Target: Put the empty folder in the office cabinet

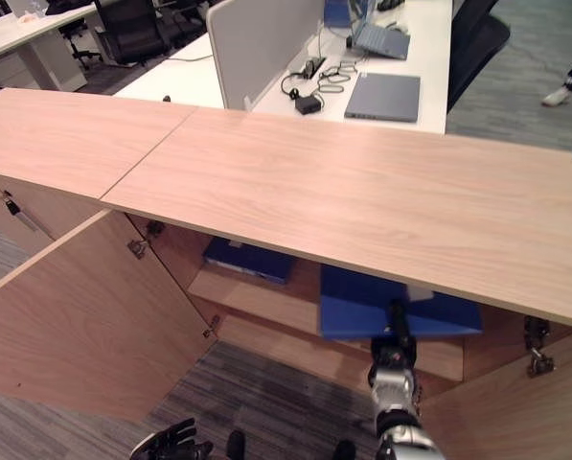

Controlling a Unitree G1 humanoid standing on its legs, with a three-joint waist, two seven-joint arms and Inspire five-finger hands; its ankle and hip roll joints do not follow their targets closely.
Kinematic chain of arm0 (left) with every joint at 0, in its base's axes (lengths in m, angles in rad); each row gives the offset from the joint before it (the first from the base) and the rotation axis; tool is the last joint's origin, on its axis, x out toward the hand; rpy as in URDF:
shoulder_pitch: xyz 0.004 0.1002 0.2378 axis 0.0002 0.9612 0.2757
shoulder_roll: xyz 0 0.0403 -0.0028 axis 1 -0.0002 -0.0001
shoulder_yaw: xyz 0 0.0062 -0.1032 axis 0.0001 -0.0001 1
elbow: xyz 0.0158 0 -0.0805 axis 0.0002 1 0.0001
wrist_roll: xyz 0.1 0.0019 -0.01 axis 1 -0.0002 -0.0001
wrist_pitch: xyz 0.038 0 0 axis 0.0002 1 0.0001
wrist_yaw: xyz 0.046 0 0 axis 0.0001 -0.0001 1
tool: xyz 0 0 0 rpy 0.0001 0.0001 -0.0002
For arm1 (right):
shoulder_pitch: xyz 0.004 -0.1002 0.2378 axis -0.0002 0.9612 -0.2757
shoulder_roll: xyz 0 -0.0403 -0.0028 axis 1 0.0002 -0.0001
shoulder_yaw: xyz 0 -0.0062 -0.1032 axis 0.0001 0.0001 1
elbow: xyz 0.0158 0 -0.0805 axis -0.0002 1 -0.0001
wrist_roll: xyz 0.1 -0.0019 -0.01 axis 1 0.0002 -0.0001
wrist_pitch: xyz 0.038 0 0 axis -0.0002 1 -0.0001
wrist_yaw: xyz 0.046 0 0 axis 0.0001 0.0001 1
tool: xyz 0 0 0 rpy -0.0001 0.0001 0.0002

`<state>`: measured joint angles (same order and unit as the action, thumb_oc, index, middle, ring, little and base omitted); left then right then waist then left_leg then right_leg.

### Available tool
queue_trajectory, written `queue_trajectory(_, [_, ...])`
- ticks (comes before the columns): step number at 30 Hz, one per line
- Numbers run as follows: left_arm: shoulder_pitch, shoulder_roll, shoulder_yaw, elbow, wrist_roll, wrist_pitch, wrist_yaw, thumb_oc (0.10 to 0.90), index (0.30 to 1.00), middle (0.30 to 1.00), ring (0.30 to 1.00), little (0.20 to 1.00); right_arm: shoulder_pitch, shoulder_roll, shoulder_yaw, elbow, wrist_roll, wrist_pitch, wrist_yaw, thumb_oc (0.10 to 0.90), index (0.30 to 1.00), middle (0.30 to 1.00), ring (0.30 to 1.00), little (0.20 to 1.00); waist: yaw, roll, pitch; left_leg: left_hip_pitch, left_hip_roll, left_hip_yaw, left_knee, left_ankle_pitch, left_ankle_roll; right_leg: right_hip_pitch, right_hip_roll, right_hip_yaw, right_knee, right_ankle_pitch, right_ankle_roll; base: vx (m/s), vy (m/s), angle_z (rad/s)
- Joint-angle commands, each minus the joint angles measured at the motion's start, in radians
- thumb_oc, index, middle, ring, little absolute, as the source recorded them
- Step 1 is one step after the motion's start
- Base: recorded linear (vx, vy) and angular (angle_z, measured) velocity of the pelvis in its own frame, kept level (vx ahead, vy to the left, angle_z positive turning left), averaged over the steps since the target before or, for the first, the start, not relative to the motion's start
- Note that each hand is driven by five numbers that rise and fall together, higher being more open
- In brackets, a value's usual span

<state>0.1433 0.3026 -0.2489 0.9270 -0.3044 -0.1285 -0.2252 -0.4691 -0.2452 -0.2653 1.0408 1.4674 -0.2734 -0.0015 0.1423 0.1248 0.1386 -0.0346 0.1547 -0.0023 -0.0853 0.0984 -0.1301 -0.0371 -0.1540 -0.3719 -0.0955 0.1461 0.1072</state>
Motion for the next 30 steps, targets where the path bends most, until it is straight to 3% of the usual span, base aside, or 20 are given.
queue_trajectory(1, [-0.074,0.060,-0.073,-0.009,0.054,-0.039,-0.011,0.800,0.900,0.900,0.900,0.900,-0.208,-0.071,-0.072,-0.025,0.048,-0.089,0.026,0.400,0.300,0.300,0.300,0.300,0.038,-0.014,0.080,0.016,0.007,0.026,-0.001,-0.049,-0.044,0.096,-0.050,0.030,0.041,-0.185,0.086,-0.07,-0.005,0.02])
queue_trajectory(5, [-0.074,0.098,-0.137,-0.070,0.047,-0.048,-0.038,0.800,0.900,0.900,0.900,0.900,-0.393,-0.206,-0.066,0.061,0.083,-0.099,-0.005,0.400,0.300,0.300,0.300,0.300,0.059,0.018,0.098,-0.035,0.003,0.036,-0.001,-0.031,-0.050,0.037,-0.060,0.038,0.039,-0.169,0.095,-0.06,-0.002,0.00])
queue_trajectory(13, [-0.070,0.161,-0.193,-0.148,0.006,-0.049,-0.077,0.800,0.900,0.900,0.900,0.900,-0.600,-0.379,0.019,0.165,0.084,-0.068,-0.021,0.400,0.300,0.300,0.300,0.300,0.096,0.056,0.133,-0.126,0.011,0.046,0.013,-0.010,-0.049,-0.088,-0.085,0.052,0.110,-0.178,0.099,-0.02,-0.020,-0.05])
queue_trajectory(18, [-0.065,0.214,-0.186,-0.165,-0.033,-0.047,-0.078,0.800,0.900,0.900,0.900,0.900,-0.717,-0.437,0.088,0.169,0.083,-0.062,-0.028,0.400,0.300,0.300,0.300,0.300,0.111,0.078,0.171,-0.246,0.023,0.041,0.130,-0.047,-0.038,-0.246,-0.120,0.080,0.283,-0.227,0.091,-0.01,-0.033,-0.08])
queue_trajectory(19, [-0.064,0.232,-0.178,-0.162,-0.041,-0.048,-0.070,0.800,0.900,0.900,0.900,0.900,-0.761,-0.470,0.112,0.182,0.080,-0.065,-0.038,0.400,0.300,0.300,0.300,0.300,0.118,0.080,0.165,-0.316,0.019,0.036,0.183,-0.066,-0.037,-0.324,-0.136,0.093,0.360,-0.262,0.090,0.05,-0.046,-0.01])
queue_trajectory(23, [-0.070,0.243,-0.173,-0.154,-0.058,-0.048,-0.059,0.800,0.900,0.900,0.900,0.900,-0.805,-0.498,0.132,0.193,0.078,-0.068,-0.054,0.414,0.321,0.321,0.321,0.321,0.123,0.087,0.155,-0.390,0.009,0.021,0.232,-0.083,-0.036,-0.416,-0.156,0.106,0.453,-0.294,0.089,0.05,-0.021,0.07])
queue_trajectory(24, [-0.072,0.242,-0.172,-0.152,-0.067,-0.048,-0.051,0.800,0.900,0.900,0.900,0.900,-0.828,-0.516,0.152,0.210,0.069,-0.068,-0.071,0.800,0.900,0.900,0.900,0.900,0.122,0.092,0.155,-0.416,0.002,0.015,0.247,-0.095,-0.034,-0.458,-0.161,0.116,0.485,-0.306,0.088,0.04,0.000,0.14])
queue_trajectory(27, [-0.076,0.244,-0.177,-0.157,-0.095,-0.046,-0.043,0.800,0.900,0.900,0.900,0.900,-0.862,-0.522,0.174,0.244,0.057,-0.057,-0.093,0.800,0.900,0.900,0.900,0.900,0.123,0.104,0.165,-0.464,-0.011,0.009,0.280,-0.109,-0.030,-0.531,-0.162,0.134,0.546,-0.316,0.087,0.03,0.019,0.17])
queue_trajectory(30, [-0.078,0.244,-0.179,-0.163,-0.094,-0.050,-0.019,0.800,0.900,0.900,0.900,0.900,-0.889,-0.523,0.197,0.263,0.020,-0.048,-0.127,0.800,0.900,0.900,0.900,0.900,0.117,0.098,0.168,-0.520,-0.011,0.008,0.331,-0.129,-0.027,-0.590,-0.163,0.151,0.602,-0.336,0.084,0.00,-0.022,0.11])
